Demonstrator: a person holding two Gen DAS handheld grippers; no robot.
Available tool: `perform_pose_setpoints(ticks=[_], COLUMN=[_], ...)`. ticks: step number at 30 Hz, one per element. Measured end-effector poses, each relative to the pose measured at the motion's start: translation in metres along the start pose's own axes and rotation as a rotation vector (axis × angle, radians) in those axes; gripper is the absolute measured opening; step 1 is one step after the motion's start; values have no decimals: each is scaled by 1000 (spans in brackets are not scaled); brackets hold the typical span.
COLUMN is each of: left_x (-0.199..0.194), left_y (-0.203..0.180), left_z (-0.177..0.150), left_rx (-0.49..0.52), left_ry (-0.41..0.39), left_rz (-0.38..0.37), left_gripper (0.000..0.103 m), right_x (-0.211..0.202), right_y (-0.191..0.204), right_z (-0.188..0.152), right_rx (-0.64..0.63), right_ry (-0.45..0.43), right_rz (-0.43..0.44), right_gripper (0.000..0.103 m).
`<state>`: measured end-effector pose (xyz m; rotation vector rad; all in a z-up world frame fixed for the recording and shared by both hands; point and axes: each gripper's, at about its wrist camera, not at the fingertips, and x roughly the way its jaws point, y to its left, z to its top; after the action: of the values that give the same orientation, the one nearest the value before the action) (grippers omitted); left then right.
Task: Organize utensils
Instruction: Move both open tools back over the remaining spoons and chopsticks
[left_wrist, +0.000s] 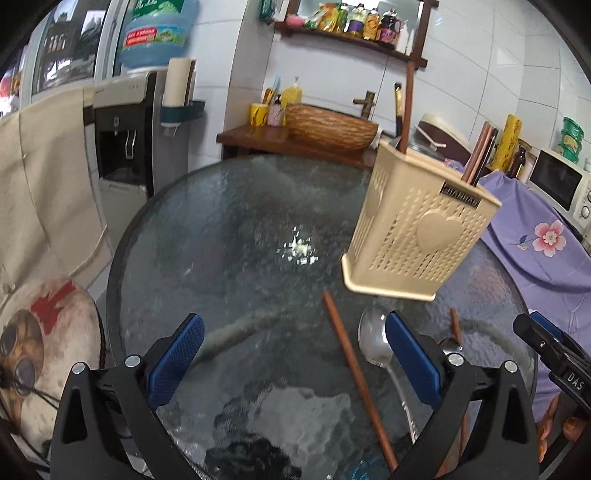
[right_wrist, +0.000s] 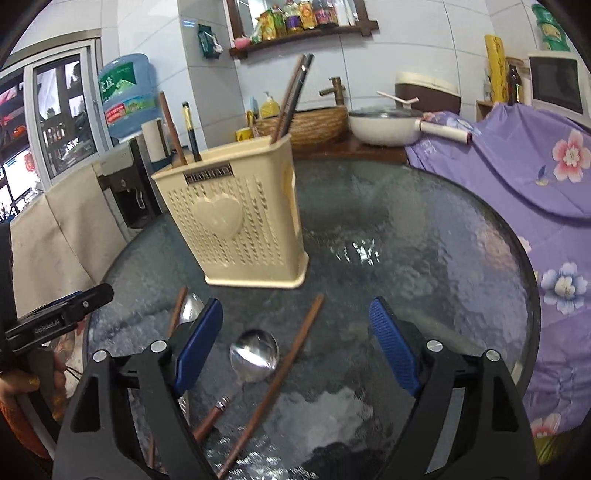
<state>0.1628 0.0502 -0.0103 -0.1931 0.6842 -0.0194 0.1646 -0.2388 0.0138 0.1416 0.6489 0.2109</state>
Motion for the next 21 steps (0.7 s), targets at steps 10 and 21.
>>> perform_pose_setpoints(ticks=[10, 21], left_x=[12, 22], left_y=[-5, -26], left_z=[-26, -41], left_rx=[54, 113], left_ry=[73, 136], left_rz=[8, -39], left_gripper=[95, 69], right_x=[22, 37], right_y=[-3, 28], right_z=[-32, -53], right_rx=[-30, -97], right_ry=[162, 274], right_rz=[-70, -95], right_gripper=[70, 54])
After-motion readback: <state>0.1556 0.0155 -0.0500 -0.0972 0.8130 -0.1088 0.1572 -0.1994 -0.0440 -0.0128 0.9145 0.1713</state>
